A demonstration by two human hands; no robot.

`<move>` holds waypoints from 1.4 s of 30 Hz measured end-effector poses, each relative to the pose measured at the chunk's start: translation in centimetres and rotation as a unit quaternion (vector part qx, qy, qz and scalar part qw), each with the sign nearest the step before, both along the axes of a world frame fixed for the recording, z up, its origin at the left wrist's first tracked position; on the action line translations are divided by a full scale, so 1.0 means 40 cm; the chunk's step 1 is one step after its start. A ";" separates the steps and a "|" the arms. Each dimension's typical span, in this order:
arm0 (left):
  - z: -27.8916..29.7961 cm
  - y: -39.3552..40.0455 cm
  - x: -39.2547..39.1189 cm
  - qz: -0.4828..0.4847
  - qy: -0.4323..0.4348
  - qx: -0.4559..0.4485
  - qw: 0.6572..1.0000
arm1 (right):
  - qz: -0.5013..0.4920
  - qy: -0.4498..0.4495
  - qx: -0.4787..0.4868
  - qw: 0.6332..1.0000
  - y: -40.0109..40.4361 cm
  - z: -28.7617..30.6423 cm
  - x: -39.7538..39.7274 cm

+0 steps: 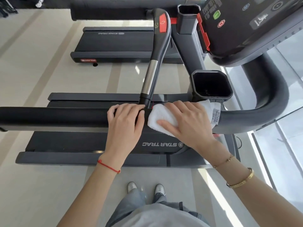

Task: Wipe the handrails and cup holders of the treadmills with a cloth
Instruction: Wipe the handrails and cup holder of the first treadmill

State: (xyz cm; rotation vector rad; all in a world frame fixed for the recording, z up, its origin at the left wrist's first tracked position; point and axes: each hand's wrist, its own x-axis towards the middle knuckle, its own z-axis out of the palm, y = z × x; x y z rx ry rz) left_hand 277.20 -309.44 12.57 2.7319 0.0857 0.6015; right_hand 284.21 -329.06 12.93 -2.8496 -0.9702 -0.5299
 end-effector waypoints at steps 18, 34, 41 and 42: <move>-0.006 0.432 -0.082 0.031 0.013 0.016 0.999 | 0.031 -0.014 0.039 0.999 0.460 -0.027 -0.082; -0.010 0.874 -0.186 0.070 0.013 -0.025 0.997 | -0.019 -0.033 0.079 0.996 0.944 -0.020 -0.186; -0.013 0.908 -0.200 0.027 0.018 -0.099 0.995 | 0.000 -0.076 0.077 0.994 0.838 -0.023 -0.184; -0.014 0.909 -0.201 0.022 0.020 -0.117 0.993 | -0.032 -0.073 0.087 0.993 0.844 -0.021 -0.182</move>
